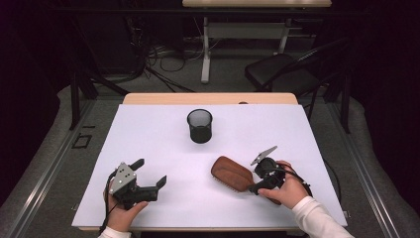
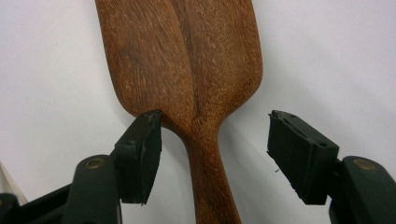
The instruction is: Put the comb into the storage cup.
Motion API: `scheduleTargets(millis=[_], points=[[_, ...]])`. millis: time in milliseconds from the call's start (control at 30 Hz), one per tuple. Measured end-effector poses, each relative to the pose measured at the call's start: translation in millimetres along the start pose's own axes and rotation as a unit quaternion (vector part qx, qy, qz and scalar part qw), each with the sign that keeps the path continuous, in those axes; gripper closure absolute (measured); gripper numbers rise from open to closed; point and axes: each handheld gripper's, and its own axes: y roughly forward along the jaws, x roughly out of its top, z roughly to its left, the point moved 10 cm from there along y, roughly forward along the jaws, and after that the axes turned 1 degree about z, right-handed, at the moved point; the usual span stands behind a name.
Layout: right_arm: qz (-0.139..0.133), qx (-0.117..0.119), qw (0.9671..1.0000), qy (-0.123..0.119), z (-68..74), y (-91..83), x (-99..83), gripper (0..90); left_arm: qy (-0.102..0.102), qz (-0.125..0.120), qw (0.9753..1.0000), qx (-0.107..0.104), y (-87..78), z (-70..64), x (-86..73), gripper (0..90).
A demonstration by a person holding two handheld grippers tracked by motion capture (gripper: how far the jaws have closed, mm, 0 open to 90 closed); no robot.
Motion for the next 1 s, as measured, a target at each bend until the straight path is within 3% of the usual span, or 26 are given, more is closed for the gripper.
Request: scheduleTargets(millis=[367,600,900,933,1000], points=[[0.026,0.006,0.9996,-0.008,4.1,6.7,-12.7,40.1,0.0,0.0,1.0,0.0,0.0,-0.1,-0.1,2.9],[0.022,0.012,0.9997,-0.006,2.9,11.8,-14.3,46.3,0.0,0.001,1.0,0.0,0.3,-0.1,-0.3,2.9],[0.029,0.007,0.9995,-0.006,-0.5,13.7,-16.1,47.7,0.001,0.001,1.0,0.0,0.0,0.2,-0.4,2.9],[0.017,0.007,0.9998,-0.004,-0.5,15.5,-14.5,47.8,0.0,0.001,1.0,0.001,0.0,0.1,-0.2,2.9],[0.02,0.007,0.9998,-0.004,-1.5,15.3,-15.1,47.9,0.0,0.0,1.0,0.0,0.1,0.1,-0.3,2.9]])
